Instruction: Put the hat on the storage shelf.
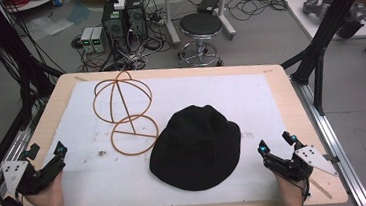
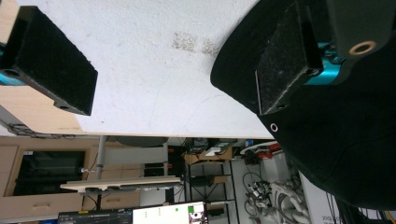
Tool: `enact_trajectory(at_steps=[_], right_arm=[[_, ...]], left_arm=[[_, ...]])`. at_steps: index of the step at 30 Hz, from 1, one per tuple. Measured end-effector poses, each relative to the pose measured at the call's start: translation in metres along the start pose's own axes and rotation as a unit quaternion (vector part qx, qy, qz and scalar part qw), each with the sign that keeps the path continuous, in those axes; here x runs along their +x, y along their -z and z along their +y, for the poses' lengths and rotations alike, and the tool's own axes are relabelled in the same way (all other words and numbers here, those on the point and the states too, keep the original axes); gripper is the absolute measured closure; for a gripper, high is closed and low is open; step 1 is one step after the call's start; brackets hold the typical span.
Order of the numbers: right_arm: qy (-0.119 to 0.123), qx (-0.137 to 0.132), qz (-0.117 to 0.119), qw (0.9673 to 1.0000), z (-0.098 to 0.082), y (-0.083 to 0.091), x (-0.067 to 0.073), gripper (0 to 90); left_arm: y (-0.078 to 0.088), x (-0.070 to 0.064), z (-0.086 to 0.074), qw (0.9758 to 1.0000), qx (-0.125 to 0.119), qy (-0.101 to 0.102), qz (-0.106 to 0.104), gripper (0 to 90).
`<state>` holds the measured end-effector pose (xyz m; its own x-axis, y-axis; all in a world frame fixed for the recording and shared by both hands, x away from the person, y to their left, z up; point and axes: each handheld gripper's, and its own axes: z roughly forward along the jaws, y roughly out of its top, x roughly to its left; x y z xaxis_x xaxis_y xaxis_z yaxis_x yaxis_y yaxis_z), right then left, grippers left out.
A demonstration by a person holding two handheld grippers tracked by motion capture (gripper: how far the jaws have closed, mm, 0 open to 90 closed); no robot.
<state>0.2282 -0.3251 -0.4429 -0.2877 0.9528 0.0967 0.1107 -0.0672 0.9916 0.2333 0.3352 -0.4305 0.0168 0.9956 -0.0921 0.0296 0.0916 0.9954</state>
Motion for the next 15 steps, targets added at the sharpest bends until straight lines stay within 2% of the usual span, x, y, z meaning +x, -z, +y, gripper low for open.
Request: enact_trajectory(at_steps=[2, 15], right_arm=[[-0.001, 0.0, 0.0, 1.0, -0.0001, 0.0, -0.0005, 11.9], [0.007, 0.002, 0.004, 1.0, 0.0005, -0.0014, 0.0027, 11.9]], left_arm=[[0.0026, 0.003, 0.0011, 1.0, -0.004, -0.001, 0.007, 23.7], [0.0024, -0.0004, -0.0001, 0.9999, -0.001, -0.01, 0.002, 23.7]])
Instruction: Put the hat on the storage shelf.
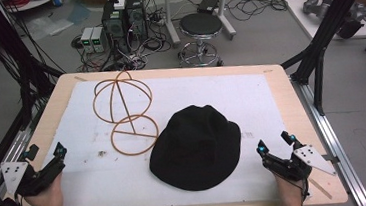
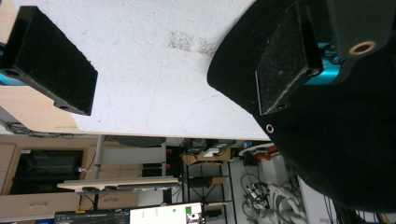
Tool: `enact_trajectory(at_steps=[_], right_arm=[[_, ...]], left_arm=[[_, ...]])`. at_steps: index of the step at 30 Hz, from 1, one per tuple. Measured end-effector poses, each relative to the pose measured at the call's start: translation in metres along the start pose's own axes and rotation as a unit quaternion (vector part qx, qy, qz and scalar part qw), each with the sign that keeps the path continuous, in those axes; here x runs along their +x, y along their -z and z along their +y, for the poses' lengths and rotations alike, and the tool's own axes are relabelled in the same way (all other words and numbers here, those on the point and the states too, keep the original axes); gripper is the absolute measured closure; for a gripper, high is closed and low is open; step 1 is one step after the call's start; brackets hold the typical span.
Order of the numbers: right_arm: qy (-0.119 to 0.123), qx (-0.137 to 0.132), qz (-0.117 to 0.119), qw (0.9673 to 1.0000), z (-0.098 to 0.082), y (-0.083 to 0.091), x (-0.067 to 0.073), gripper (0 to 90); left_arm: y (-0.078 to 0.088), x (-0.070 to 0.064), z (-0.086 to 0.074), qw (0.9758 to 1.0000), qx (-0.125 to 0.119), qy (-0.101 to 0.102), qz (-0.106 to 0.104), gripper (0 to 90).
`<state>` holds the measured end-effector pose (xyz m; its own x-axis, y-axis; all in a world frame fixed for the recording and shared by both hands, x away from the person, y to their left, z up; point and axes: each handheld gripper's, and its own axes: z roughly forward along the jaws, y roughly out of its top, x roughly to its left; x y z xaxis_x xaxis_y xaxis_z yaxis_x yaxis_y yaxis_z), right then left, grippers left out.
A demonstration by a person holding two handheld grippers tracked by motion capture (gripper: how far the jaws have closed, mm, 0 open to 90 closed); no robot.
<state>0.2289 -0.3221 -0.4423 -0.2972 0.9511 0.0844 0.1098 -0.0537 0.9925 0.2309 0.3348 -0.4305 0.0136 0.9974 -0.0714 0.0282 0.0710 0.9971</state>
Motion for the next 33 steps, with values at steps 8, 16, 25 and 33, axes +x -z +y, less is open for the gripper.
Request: enact_trajectory(at_steps=[8, 16, 25, 33], right_arm=[[0.041, 0.01, 0.004, 0.9991, 0.004, -0.003, 0.013, 11.9], [0.046, 0.002, 0.027, 0.9986, 0.01, -0.007, 0.024, 11.9], [0.035, -0.019, 0.053, 0.9978, 0.02, -0.008, 0.036, 11.9], [0.014, -0.032, 0.093, 0.9951, 0.029, -0.009, 0.051, 11.9]], left_arm=[[0.0, -0.002, -0.001, 1.0, 0.001, -0.006, 0.004, 23.6], [-0.001, -0.005, -0.002, 0.9999, 0.005, -0.011, -0.004, 23.6], [-0.001, -0.005, -0.002, 0.9999, 0.005, -0.011, -0.006, 23.6], [-0.003, -0.007, -0.003, 0.9998, 0.007, -0.014, -0.011, 23.6]])
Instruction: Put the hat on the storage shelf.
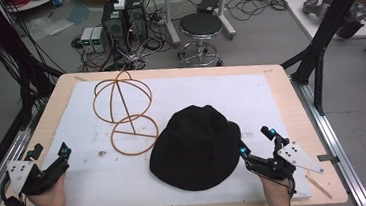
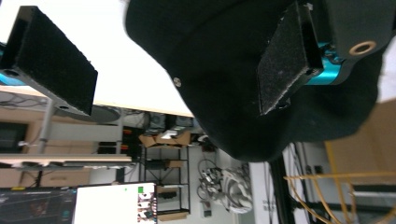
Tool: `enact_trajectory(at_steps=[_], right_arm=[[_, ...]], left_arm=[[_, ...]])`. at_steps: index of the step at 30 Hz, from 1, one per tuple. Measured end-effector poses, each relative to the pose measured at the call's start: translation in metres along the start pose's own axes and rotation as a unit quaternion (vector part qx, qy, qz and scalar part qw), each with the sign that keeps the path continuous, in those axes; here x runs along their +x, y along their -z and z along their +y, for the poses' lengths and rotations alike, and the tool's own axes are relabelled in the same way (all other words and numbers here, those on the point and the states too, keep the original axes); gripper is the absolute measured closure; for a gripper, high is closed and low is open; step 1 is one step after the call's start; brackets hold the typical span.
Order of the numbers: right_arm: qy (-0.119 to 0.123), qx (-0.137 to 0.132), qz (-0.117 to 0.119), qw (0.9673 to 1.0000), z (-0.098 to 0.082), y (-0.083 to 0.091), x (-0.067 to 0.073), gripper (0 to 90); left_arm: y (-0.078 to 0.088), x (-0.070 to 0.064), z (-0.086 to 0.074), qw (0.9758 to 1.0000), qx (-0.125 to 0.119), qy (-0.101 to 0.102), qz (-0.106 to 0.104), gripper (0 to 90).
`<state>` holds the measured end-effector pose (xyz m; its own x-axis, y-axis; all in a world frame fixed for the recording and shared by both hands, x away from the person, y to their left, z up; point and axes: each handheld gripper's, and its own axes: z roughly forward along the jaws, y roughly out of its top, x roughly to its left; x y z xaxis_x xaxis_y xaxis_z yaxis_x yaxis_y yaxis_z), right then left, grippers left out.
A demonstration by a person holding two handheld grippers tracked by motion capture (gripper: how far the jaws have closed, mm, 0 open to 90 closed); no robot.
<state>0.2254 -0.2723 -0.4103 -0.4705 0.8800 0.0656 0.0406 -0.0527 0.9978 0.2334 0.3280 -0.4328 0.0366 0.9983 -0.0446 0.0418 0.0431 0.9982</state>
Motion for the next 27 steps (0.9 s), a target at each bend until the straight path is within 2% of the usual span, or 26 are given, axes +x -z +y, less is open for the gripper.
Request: enact_trajectory(at_steps=[5, 11, 14, 18, 22, 27], right_arm=[[-0.021, -0.01, 0.017, 0.9996, 0.003, -0.003, 0.006, 11.9], [-0.026, -0.011, 0.034, 0.999, 0.006, -0.006, 0.013, 11.9], [-0.02, -0.009, 0.051, 0.9984, 0.007, -0.01, 0.021, 11.9], [-0.014, -0.005, 0.062, 0.998, 0.007, -0.014, 0.026, 11.9], [-0.001, 0.01, 0.083, 0.9965, 0.005, -0.02, 0.034, 11.9], [0.01, 0.024, 0.097, 0.995, 0.003, -0.027, 0.037, 11.9]], left_arm=[[0.0, -0.001, 0.0, 1.0, 0.001, -0.001, -0.002, 23.6], [0.0, -0.002, 0.0, 1.0, 0.0, -0.001, -0.003, 23.6], [0.0, -0.002, 0.0, 1.0, 0.001, 0.002, -0.004, 23.7], [0.0, -0.002, 0.0, 1.0, 0.002, 0.001, -0.005, 23.6], [0.0, -0.003, 0.0, 1.0, 0.003, 0.002, -0.005, 23.6], [0.0, -0.002, 0.0, 1.0, 0.001, 0.007, -0.005, 23.6]])
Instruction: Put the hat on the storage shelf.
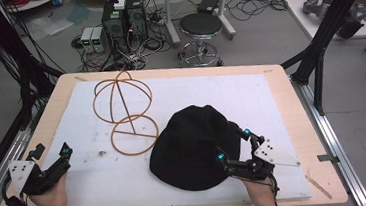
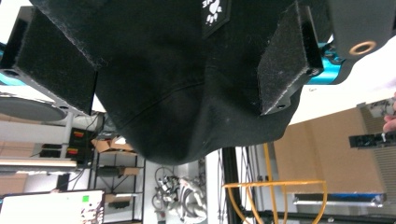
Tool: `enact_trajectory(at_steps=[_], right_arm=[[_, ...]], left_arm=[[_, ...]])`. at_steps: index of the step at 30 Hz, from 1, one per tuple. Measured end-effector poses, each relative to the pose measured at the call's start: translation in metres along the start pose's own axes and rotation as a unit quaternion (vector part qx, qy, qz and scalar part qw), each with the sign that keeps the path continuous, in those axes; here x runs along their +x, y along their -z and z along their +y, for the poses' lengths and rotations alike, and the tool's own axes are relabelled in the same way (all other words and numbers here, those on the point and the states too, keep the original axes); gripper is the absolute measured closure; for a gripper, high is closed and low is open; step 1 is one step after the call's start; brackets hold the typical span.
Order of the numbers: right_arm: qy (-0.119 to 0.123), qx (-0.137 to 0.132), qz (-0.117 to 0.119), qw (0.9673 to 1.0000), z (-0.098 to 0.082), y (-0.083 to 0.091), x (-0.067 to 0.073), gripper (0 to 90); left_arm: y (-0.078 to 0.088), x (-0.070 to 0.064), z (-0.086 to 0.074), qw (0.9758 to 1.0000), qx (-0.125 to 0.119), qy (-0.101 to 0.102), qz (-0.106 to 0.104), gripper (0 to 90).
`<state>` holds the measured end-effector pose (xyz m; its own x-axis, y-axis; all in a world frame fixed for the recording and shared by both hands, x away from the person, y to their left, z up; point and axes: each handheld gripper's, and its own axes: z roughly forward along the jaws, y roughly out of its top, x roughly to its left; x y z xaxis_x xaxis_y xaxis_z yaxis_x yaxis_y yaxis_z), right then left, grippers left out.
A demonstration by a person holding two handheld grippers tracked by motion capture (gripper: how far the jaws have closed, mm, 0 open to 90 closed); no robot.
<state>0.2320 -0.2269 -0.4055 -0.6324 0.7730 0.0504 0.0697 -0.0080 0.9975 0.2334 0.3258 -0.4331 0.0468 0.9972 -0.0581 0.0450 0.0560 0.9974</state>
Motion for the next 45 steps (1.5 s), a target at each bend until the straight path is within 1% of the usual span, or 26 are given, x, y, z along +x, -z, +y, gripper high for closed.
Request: enact_trajectory(at_steps=[1, 3, 6, 10, 12, 15, 18, 20, 21, 22, 24, 25, 29, 30, 32, 33, 34, 35, 36, 38, 39, 41, 42, 43, 44, 45], right_arm=[[0.0, 0.0, 0.0, 1.0, 0.0, 0.0, 0.0, 11.9], [0.001, 0.007, 0.009, 0.9999, -0.001, -0.004, 0.002, 11.9], [0.001, 0.015, 0.017, 0.9997, -0.002, -0.007, 0.003, 11.9], [0.004, 0.021, 0.021, 0.9995, -0.004, -0.01, 0.004, 11.9], [0.008, 0.035, 0.025, 0.999, -0.006, -0.014, 0.005, 11.9], [0.015, 0.043, 0.026, 0.9986, -0.007, -0.017, 0.007, 11.9], [0.014, 0.051, 0.029, 0.9982, -0.011, -0.021, 0.01, 11.9], [0.012, 0.061, 0.035, 0.9975, -0.014, -0.024, 0.011, 11.9], [0.012, 0.061, 0.035, 0.9975, -0.014, -0.024, 0.011, 11.9], [0.017, 0.07, 0.033, 0.9968, -0.017, -0.028, 0.012, 11.9], [0.017, 0.073, 0.032, 0.9966, -0.018, -0.03, 0.013, 11.9], [0.021, 0.074, 0.03, 0.9966, -0.019, -0.031, 0.013, 11.9], [0.022, 0.072, 0.022, 0.9969, -0.021, -0.034, 0.014, 12.3], [0.026, 0.068, 0.023, 0.9971, -0.022, -0.036, 0.015, 16.1], [0.03, 0.067, 0.025, 0.997, -0.024, -0.038, 0.016, 18.0], [0.032, 0.068, 0.025, 0.9968, -0.024, -0.039, 0.017, 22.3], [0.04, 0.066, 0.028, 0.9967, -0.025, -0.04, 0.018, 26.5], [0.04, 0.066, 0.028, 0.9967, -0.025, -0.04, 0.018, 26.5], [0.042, 0.065, 0.027, 0.9966, -0.026, -0.041, 0.02, 29.3], [0.046, 0.062, 0.021, 0.9968, -0.027, -0.04, 0.022, 41.8], [0.044, 0.061, 0.021, 0.9969, -0.027, -0.04, 0.022, 46.3], [0.033, 0.064, 0.024, 0.9971, -0.027, -0.04, 0.022, 59.0], [0.029, 0.063, 0.023, 0.9973, -0.027, -0.04, 0.022, 64.7], [0.028, 0.064, 0.02, 0.9973, -0.027, -0.04, 0.021, 72.2], [0.028, 0.064, 0.02, 0.9973, -0.027, -0.04, 0.021, 72.2], [0.024, 0.069, 0.019, 0.9972, -0.027, -0.04, 0.02, 77.3]], left_arm=[[0.0, 0.0, 0.0, 1.0, -0.001, 0.0, 0.0, 23.6], [0.0, 0.0, 0.0, 1.0, 0.0, 0.0, 0.0, 23.6], [0.0, 0.0, 0.0, 1.0, 0.0, 0.0, 0.0, 23.6], [0.0, -0.001, 0.0, 1.0, 0.0, -0.001, 0.0, 23.6], [0.0, -0.001, 0.0, 1.0, -0.001, 0.0, -0.001, 23.6], [0.0, 0.0, 0.0, 1.0, 0.001, 0.001, 0.0, 23.6], [0.0, 0.0, 0.0, 1.0, 0.001, 0.003, 0.001, 23.6], [0.0, 0.0, 0.0, 1.0, 0.002, 0.002, 0.001, 23.6], [0.0, 0.001, 0.0, 1.0, 0.001, 0.002, 0.001, 23.6], [0.001, 0.001, 0.0, 1.0, 0.002, 0.002, 0.001, 23.6], [0.001, 0.001, 0.0, 1.0, 0.002, 0.002, 0.001, 23.6], [0.001, 0.001, 0.0, 1.0, 0.003, 0.001, 0.002, 23.6], [0.001, 0.0, 0.0, 1.0, 0.002, 0.0, 0.001, 23.6], [0.001, -0.001, 0.0, 1.0, 0.003, 0.0, 0.0, 23.6], [0.001, -0.001, 0.0, 1.0, 0.003, -0.001, 0.0, 23.6], [0.001, -0.002, 0.0, 1.0, 0.003, 0.0, 0.0, 23.6], [0.001, -0.002, 0.0, 1.0, 0.003, 0.0, 0.0, 23.6], [0.001, -0.002, 0.0, 1.0, 0.003, 0.0, -0.001, 23.6], [0.001, -0.002, 0.0, 1.0, 0.003, 0.0, -0.001, 23.6], [0.001, -0.002, 0.0, 1.0, 0.003, 0.0, -0.002, 23.6], [0.001, -0.002, 0.0, 1.0, 0.003, 0.0, -0.002, 23.6], [0.001, -0.002, -0.001, 1.0, 0.005, 0.001, -0.003, 23.6], [0.0, -0.002, -0.001, 1.0, 0.005, 0.003, -0.003, 23.6], [0.0, -0.002, -0.001, 1.0, 0.007, 0.004, -0.004, 23.6], [0.0, -0.002, -0.001, 1.0, 0.007, 0.004, -0.005, 23.6], [0.0, -0.002, -0.001, 1.0, 0.006, 0.003, -0.005, 23.6]])
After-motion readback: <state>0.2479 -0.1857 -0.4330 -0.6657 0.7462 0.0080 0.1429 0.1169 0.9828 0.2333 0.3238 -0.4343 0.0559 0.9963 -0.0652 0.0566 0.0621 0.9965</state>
